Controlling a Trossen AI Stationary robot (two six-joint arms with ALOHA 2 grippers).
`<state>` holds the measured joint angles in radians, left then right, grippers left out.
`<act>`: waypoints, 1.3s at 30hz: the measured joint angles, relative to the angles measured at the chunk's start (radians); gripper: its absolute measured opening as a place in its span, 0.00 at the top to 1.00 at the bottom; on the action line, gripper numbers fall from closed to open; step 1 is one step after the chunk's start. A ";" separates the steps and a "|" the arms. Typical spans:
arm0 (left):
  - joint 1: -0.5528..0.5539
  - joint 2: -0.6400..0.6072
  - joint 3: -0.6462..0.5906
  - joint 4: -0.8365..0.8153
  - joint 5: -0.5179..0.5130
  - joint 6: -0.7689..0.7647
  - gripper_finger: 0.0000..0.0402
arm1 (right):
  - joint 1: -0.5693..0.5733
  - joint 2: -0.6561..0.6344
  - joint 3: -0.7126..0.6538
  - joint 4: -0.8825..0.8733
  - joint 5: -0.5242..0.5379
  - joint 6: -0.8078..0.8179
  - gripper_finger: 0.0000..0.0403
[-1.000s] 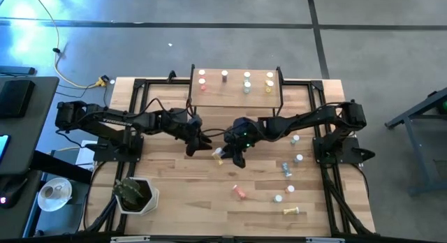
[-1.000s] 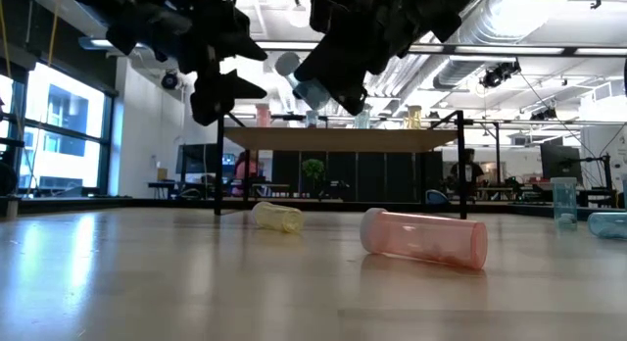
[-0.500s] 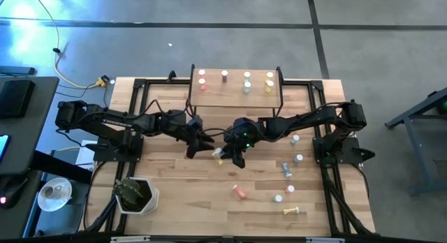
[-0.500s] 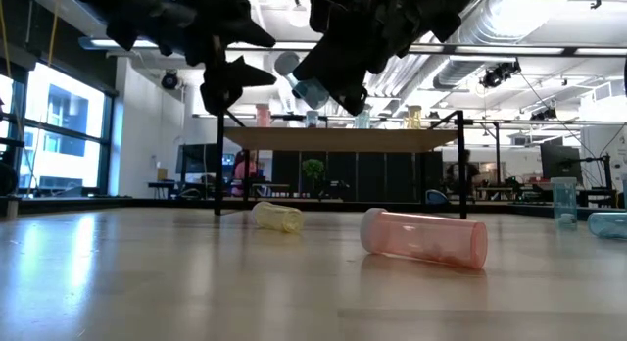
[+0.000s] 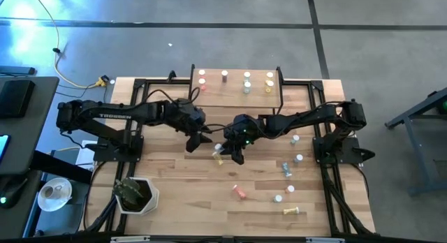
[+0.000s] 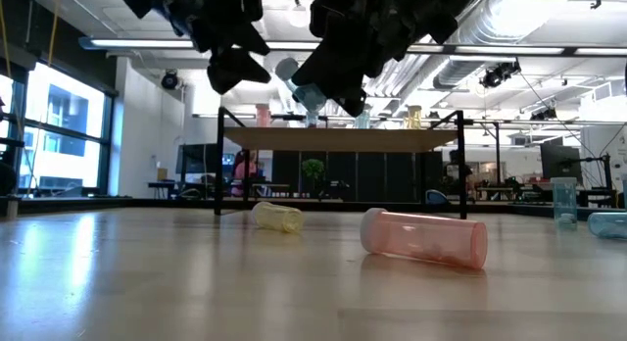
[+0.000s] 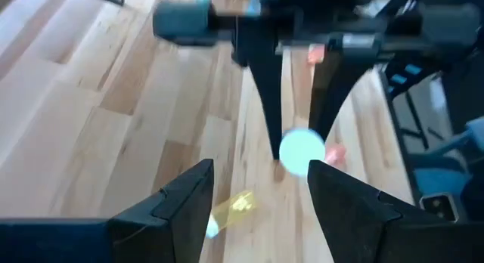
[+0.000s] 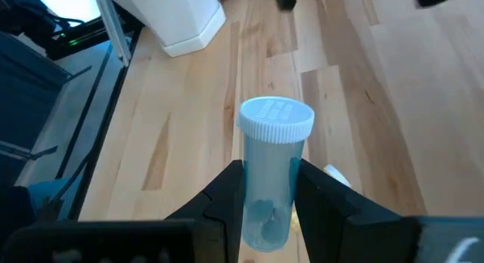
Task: Pick and place medicine bottles onto shelf by color
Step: Put the blue pill bottle on the shelf aligned with the other blue pill bottle
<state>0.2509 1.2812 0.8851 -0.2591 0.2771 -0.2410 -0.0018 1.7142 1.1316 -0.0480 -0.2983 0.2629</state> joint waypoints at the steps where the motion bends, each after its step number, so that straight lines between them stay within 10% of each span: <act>1: 0.000 0.000 0.000 -0.003 0.000 0.010 0.49 | -0.003 0.000 0.000 0.000 0.000 0.002 0.78; 39: -0.029 0.171 -0.001 0.200 0.098 0.033 0.60 | -0.025 -0.001 0.000 -0.014 -0.008 -0.010 0.78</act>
<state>0.2218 1.4523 0.8845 -0.0593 0.3752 -0.2085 -0.0265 1.7134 1.1320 -0.0624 -0.3065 0.2532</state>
